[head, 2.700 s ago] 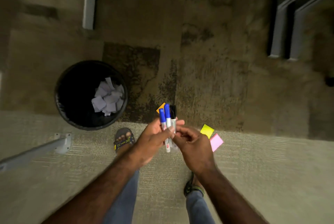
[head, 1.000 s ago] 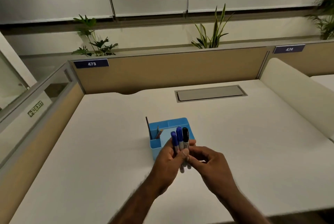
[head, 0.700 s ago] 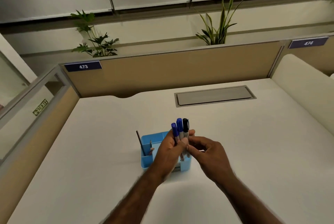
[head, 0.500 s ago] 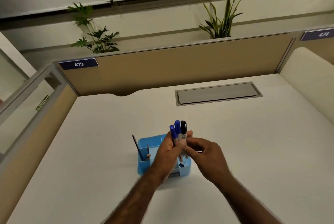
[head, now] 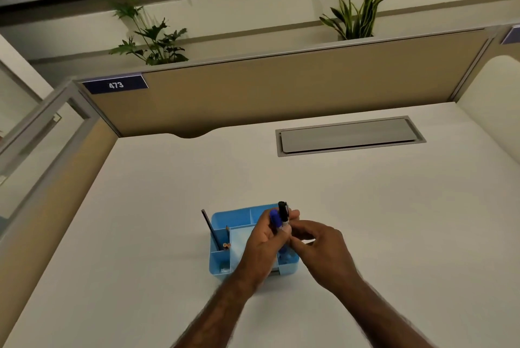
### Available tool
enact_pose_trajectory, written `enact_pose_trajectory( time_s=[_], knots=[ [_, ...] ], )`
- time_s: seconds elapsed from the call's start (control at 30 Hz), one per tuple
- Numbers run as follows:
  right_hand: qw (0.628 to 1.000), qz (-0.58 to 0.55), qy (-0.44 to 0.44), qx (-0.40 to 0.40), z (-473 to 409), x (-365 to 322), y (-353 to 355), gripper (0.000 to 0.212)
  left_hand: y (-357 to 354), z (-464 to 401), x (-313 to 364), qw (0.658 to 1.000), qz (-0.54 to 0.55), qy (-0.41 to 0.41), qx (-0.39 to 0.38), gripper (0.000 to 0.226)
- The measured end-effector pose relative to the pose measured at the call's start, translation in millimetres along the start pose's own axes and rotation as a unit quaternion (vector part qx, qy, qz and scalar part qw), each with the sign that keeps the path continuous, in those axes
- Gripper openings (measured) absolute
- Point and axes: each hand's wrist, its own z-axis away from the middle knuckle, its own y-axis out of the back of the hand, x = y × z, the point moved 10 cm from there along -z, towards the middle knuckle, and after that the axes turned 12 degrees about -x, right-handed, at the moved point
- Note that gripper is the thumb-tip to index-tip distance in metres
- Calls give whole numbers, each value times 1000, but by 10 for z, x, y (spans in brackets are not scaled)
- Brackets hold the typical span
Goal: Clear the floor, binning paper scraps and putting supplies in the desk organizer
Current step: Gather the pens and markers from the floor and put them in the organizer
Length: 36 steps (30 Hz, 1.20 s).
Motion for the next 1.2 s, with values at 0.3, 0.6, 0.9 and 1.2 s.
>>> enact_pose_trajectory(
  time_s=[0.3, 0.6, 0.9, 1.2],
  knots=[
    [999, -5, -9, 39, 51, 24, 69, 28, 108, 89, 182, 999, -14, -43, 28, 36],
    [992, 0, -10, 127, 482, -81, 146, 34, 39, 570, 396, 996, -33, -81, 29, 40],
    [984, 36, -6, 173, 1457, -325, -327, 33, -7, 1747, 82, 996, -6, -94, 3, 38],
    [983, 44, -21, 178, 2954, -567, -1404, 35, 97, 3444, -395, 994, -16, -104, -28, 36]
  ],
)
